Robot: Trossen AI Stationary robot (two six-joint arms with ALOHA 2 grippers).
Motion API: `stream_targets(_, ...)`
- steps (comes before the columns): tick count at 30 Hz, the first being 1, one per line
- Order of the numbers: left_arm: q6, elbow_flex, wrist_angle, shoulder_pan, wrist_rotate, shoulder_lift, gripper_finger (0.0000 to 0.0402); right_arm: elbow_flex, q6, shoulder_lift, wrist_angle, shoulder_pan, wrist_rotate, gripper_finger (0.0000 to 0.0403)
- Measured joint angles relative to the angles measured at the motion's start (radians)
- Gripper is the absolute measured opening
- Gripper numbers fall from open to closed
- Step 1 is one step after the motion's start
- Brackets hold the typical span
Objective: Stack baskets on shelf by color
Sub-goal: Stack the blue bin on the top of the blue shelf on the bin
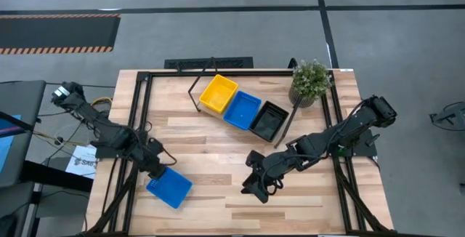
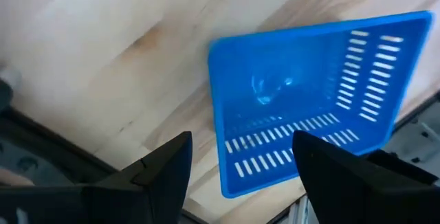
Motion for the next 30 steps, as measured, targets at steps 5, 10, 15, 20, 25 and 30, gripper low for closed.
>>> stream_targets(5,-0.128,0.000,0.054,-0.091,-0.004,0.042,0.0238,0.000,-0.003,0.000,-0.004,0.015,0.000,0.0177)
stream_targets(10,-0.237,0.000,0.087,-0.169,-0.029,0.106,0.0238,0.000,-0.013,0.000,-0.004,0.026,0.000,0.0175)
stream_targets(15,-0.301,0.000,0.166,-0.192,-0.076,0.195,0.0238,0.000,-0.010,0.000,-0.001,0.033,0.001,0.0173)
stream_targets(20,-0.311,0.000,0.388,-0.177,-0.180,0.306,0.0238,0.000,0.001,0.000,-0.002,0.045,0.001,0.0173)
stream_targets(25,-0.269,0.000,0.590,-0.103,-0.237,0.431,0.0238,0.000,0.001,0.000,-0.003,0.057,0.002,0.0171)
stream_targets(30,-0.129,0.000,0.826,0.020,-0.276,0.560,0.0238,0.000,0.001,0.000,-0.006,0.058,0.002,0.0171)
